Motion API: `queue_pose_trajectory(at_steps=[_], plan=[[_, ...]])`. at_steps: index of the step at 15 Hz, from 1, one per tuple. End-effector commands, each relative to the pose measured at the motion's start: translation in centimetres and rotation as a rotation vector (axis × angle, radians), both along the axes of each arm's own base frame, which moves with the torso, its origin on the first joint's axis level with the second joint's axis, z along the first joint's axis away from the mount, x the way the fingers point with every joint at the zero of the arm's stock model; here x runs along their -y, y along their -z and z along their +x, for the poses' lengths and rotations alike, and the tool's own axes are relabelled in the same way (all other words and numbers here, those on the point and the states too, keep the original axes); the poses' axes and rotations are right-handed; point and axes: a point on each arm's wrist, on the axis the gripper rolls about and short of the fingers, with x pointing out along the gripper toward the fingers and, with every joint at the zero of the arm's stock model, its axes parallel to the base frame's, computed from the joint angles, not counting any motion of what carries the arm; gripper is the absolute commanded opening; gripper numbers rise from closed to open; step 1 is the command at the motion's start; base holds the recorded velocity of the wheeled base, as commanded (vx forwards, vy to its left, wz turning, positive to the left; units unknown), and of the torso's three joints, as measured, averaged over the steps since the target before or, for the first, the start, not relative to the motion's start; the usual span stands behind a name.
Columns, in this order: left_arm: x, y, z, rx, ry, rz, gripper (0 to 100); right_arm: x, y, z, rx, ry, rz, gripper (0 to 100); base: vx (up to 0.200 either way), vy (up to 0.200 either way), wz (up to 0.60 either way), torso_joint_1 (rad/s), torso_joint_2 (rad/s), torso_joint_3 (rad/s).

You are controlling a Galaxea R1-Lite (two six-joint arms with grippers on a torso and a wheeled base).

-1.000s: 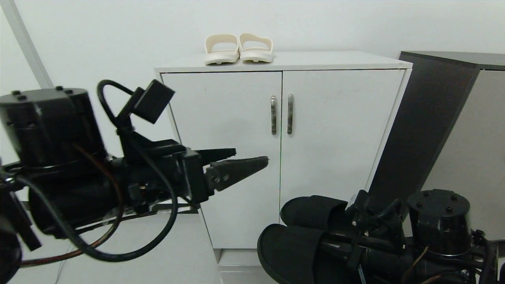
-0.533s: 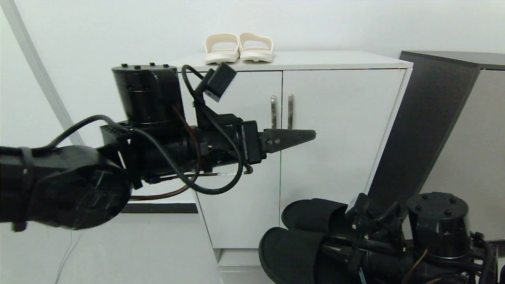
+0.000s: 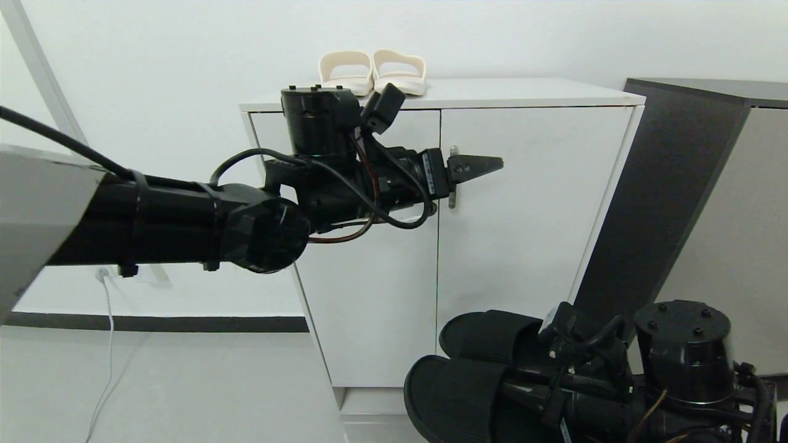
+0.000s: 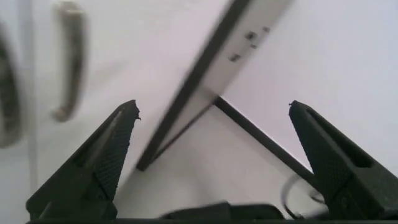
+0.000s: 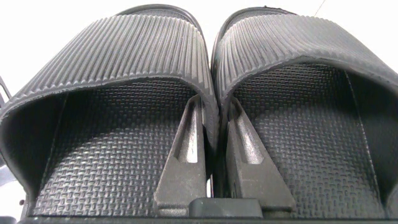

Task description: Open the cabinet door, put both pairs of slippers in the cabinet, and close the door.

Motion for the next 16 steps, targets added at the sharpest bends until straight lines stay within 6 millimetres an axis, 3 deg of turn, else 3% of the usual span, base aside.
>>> queue_pose_trajectory(at_steps=[1, 6, 10, 16], plan=[[0.9, 0.4, 1.7, -0.014, -0.061, 0.007, 100, 0.0, 0.1, 0.0, -0.002, -0.001, -0.002, 0, 0.000, 0.000, 0.00, 0.000, 0.00, 0.000], [0.0, 0.5, 4.1, -0.026, -0.140, 0.014, 100, 0.0, 0.0, 0.0, 0.000, 0.001, -0.001, 0, 0.000, 0.000, 0.00, 0.000, 0.00, 0.000], [0.8, 0.9, 5.5, -0.012, -0.176, 0.004, 100, 0.0, 0.1, 0.0, -0.002, -0.001, -0.002, 0, 0.000, 0.000, 0.00, 0.000, 0.00, 0.000], [1.4, 1.4, 5.9, -0.021, -0.171, 0.010, 100, 0.0, 0.1, 0.0, -0.003, -0.001, -0.003, 0, 0.000, 0.000, 0.00, 0.000, 0.00, 0.000]])
